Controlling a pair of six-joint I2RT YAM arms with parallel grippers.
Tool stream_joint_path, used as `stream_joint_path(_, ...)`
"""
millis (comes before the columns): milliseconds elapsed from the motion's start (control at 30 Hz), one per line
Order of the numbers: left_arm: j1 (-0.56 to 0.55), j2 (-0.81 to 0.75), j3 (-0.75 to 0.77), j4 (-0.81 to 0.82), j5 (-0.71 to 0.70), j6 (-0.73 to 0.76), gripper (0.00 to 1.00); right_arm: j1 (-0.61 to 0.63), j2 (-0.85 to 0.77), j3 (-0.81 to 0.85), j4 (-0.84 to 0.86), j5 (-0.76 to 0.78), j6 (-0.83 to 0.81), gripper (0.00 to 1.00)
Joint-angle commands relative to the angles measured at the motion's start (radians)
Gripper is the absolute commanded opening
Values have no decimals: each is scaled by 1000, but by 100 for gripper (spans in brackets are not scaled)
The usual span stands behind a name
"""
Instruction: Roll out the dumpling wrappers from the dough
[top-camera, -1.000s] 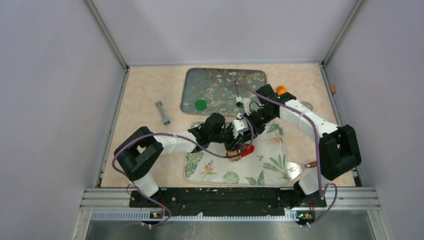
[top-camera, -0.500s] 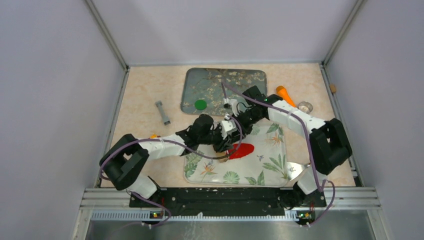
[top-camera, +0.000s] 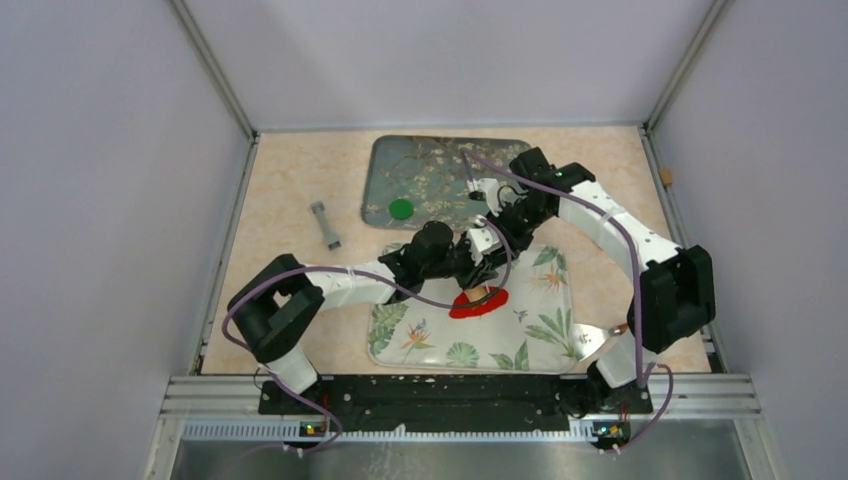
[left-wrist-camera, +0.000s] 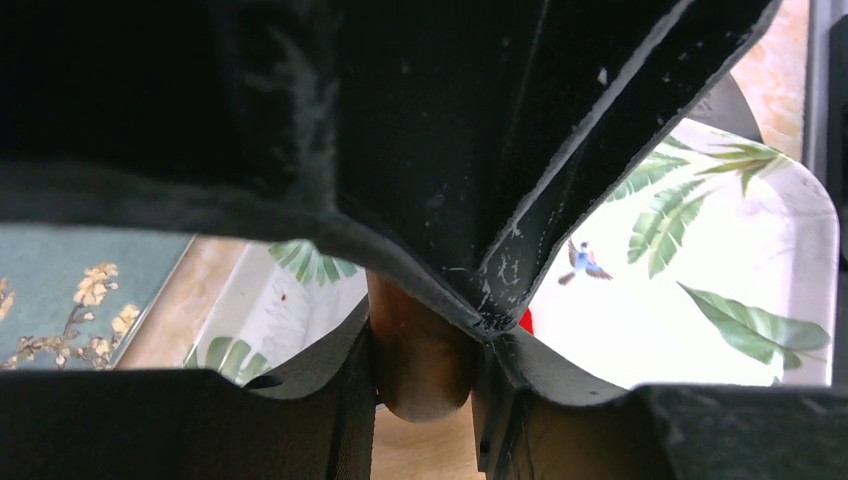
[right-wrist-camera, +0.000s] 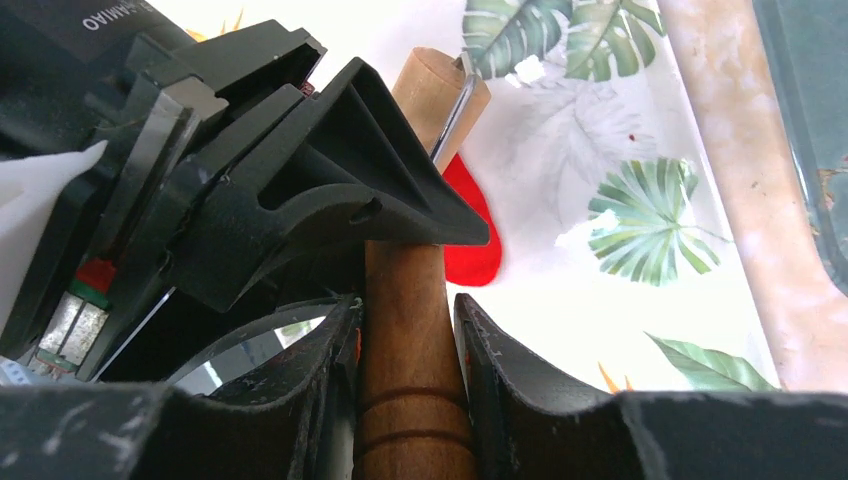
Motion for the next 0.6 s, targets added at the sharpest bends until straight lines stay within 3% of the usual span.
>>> stream_joint_path(0, -31, 48, 62, 87, -85, -97, 0, 3, 7, 48, 55, 59, -97, 0)
stream_joint_path(133, -30, 62, 47, 92, -79, -97, 0, 2, 44, 37, 92, 24, -77, 0)
stream_joint_path(333, 16, 109, 22, 78, -79, -298, 0, -5, 113, -4, 157, -31, 13, 0)
stream_joint_path(567, 62, 110, -107, 110, -46, -297, 0, -5, 205, -100, 247, -72, 98, 0)
